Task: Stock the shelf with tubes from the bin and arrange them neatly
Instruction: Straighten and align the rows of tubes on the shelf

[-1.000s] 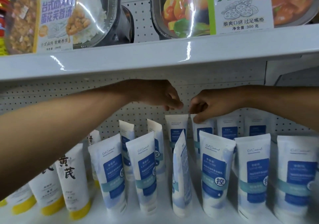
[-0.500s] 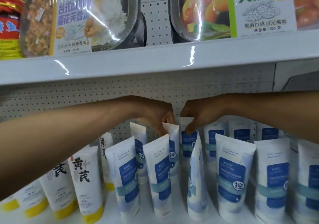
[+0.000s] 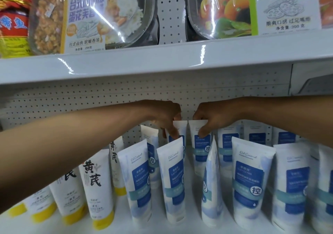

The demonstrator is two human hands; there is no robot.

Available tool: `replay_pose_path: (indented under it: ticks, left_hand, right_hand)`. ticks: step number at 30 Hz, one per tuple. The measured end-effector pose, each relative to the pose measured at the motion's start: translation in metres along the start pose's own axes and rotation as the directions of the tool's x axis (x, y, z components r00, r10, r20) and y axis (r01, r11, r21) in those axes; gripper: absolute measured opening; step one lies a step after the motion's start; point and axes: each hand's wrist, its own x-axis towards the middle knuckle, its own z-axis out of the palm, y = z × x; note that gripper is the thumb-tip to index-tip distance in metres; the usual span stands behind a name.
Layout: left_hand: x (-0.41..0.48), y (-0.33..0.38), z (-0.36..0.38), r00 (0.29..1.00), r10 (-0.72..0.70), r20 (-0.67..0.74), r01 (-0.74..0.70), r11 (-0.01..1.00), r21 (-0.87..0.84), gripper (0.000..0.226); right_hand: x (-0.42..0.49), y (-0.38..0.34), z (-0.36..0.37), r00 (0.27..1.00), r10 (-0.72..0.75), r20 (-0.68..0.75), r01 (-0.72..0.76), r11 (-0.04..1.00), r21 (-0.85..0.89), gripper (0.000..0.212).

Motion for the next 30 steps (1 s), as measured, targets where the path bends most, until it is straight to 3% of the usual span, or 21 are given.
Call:
replay_pose_path:
  ticks: [15,19,24,30]
  left_hand:
    - [0.004,-0.001,0.002,0.996,0.001,0.09,0.007,0.996,-0.089,0.039]
    - [-0.009,-0.001,-0.013,0.993,0.038,0.112,-0.03,0.997,-0.069,0.034]
    - [-0.049,-0.023,-0.048,0.998,0.055,0.028,-0.05,0.987,-0.154,0.032]
    - [-0.072,-0.053,-0.047,0.966,0.157,0.205,-0.103,0.962,-0.251,0.04]
  right_hand:
    - [0.003,0.004,-0.001,1.0,0.022,0.015,-0.022,1.0,-0.016,0.008]
    - [0.003,0.002,-0.006,0.999,0.024,-0.042,-0.025,0.999,-0.02,0.024]
    - [0.002,-0.007,-0.021,0.99,0.019,-0.137,-0.02,1.0,-0.003,0.037]
    - [0.023,-0.03,-0.023,0.995,0.025,-0.099,-0.028,0.999,-0.032,0.043]
